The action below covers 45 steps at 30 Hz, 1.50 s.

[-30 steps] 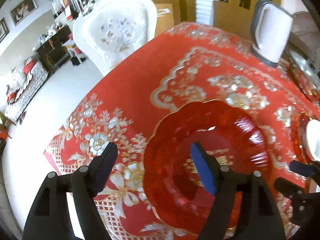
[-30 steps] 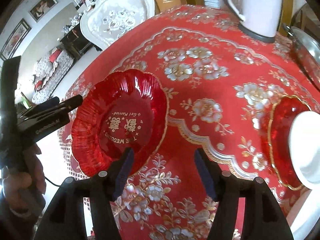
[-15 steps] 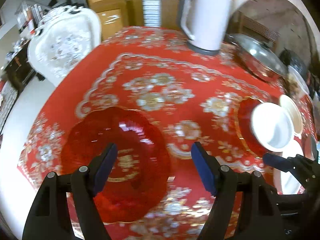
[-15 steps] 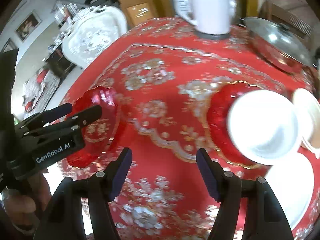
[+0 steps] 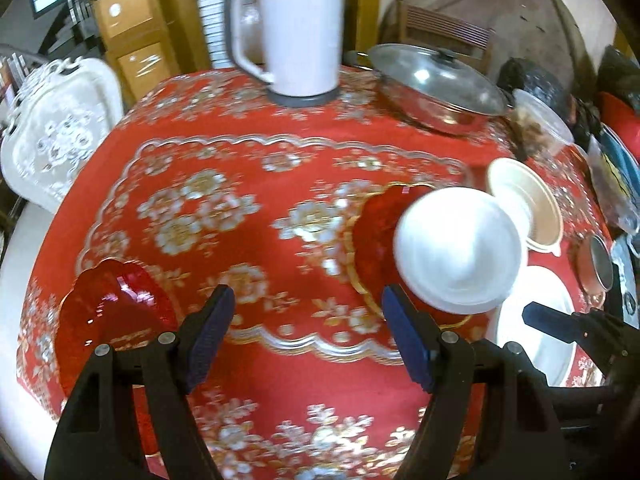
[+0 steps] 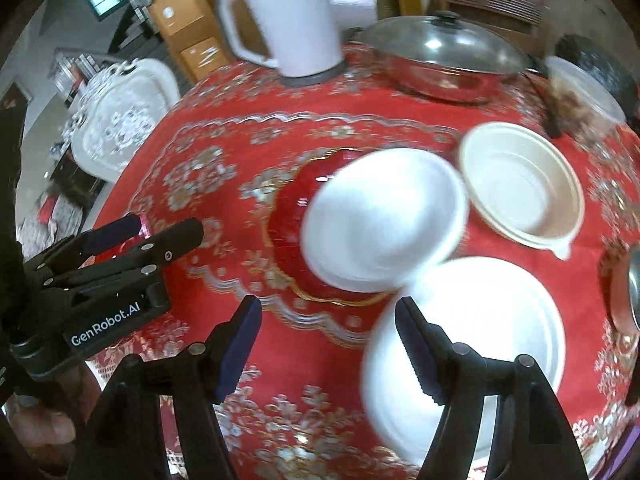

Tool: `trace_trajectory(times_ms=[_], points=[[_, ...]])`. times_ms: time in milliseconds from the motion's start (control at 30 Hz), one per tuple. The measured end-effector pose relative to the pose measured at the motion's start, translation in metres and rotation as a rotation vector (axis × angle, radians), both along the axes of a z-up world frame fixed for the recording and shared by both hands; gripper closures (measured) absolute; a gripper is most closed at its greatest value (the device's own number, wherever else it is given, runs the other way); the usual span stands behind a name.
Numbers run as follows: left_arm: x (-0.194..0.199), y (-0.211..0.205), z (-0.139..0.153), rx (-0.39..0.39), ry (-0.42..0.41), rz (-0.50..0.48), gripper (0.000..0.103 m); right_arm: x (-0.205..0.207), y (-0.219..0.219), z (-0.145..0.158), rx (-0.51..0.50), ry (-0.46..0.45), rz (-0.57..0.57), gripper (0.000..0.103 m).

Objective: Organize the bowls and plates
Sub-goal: 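Move both grippers back toward the large white plate, then close both grippers on the rim of the large white plate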

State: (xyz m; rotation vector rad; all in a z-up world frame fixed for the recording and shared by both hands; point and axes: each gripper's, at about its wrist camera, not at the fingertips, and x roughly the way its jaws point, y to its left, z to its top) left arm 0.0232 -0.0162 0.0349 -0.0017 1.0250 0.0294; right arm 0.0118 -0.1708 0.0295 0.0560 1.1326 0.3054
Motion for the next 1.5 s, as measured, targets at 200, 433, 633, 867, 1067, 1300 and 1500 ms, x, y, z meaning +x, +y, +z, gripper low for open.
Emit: trace_trajectory(times_ms=[200,433,633,867,1067,1300,1500], points=[[0.008,-0.033,-0.002,-0.004,0.008,-0.058,0.027,-0.003,-0.035,0.002,0.0,-0.001,-0.068,0.031],[0.011,-0.06,-0.006,-0.012,0.021,-0.104,0.027,-0.008,-0.076,0.004,-0.001,-0.001,-0.146,0.031],[0.011,-0.075,-0.012,-0.039,0.056,-0.129,0.027,-0.014,-0.115,0.003,-0.016,0.004,-0.222,0.03],[-0.006,-0.093,-0.023,-0.059,0.115,-0.179,0.027,-0.02,-0.157,-0.011,-0.007,0.051,-0.304,0.029],[-0.015,-0.101,-0.033,-0.057,0.153,-0.195,0.027,-0.023,-0.167,-0.018,0.003,0.07,-0.322,0.029],[-0.02,-0.11,-0.037,-0.052,0.156,-0.197,0.027,-0.02,-0.161,-0.021,-0.01,0.08,-0.303,0.028],[-0.023,-0.119,-0.045,-0.08,0.182,-0.206,0.027,-0.017,-0.159,-0.029,-0.022,0.098,-0.291,0.027]])
